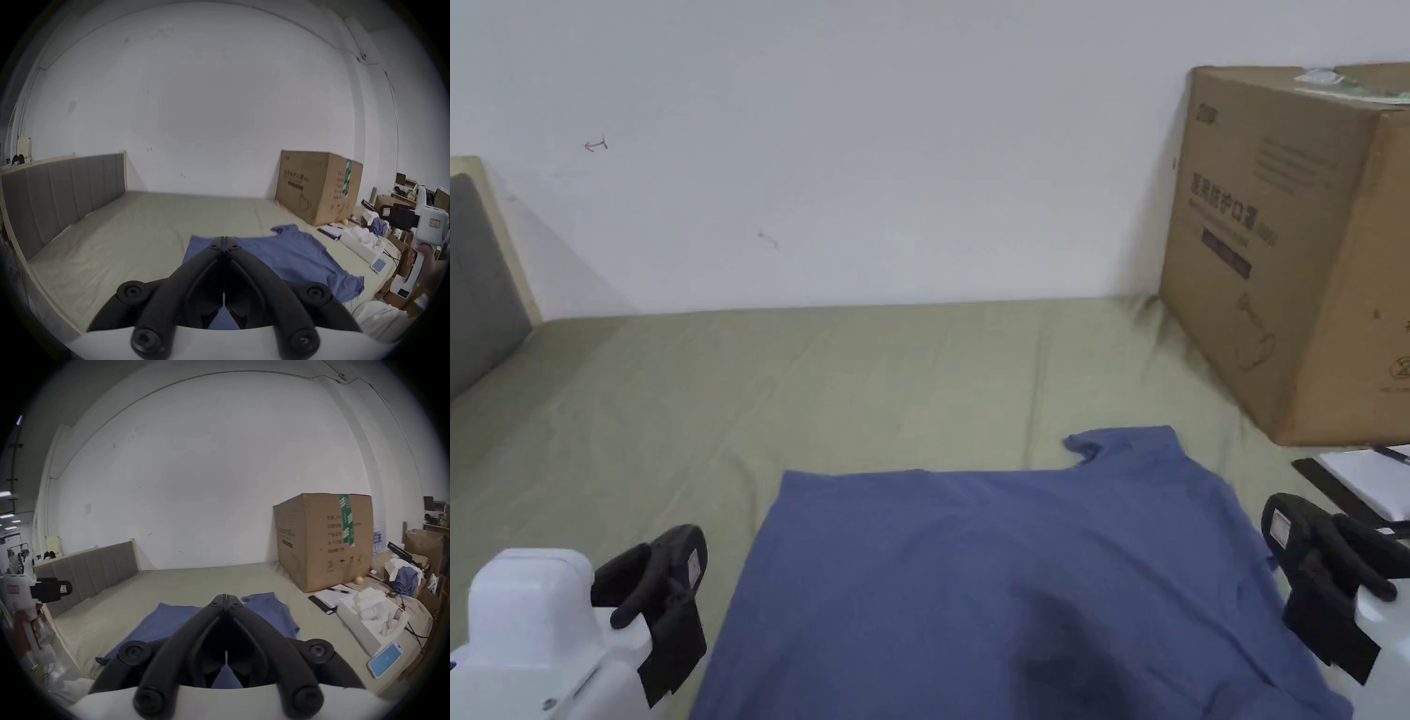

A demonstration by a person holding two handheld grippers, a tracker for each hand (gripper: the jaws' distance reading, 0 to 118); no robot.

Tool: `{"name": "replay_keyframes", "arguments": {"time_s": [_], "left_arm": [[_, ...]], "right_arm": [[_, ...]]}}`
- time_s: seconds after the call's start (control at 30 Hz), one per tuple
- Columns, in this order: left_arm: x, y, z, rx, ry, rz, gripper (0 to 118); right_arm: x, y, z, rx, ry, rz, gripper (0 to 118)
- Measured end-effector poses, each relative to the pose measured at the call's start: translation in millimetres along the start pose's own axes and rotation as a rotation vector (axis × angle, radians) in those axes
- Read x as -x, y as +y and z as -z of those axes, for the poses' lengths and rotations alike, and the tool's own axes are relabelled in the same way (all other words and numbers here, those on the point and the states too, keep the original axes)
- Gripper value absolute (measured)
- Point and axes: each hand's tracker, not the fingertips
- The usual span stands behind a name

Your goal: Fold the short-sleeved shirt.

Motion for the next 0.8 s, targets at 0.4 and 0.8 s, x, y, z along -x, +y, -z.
{"name": "replay_keyframes", "arguments": {"time_s": [0.4, 0.8], "left_arm": [[99.2, -68.1, 81.6, 0.927, 0.055, 0.059, 11], [107.8, -163.2, 109.6, 0.975, 0.05, 0.05, 98]], "right_arm": [[-5.7, -18.9, 18.4, 0.261, 0.044, 0.002, 0], [-9.0, -35.8, 26.0, 0.386, 0.024, 0.006, 0]]}}
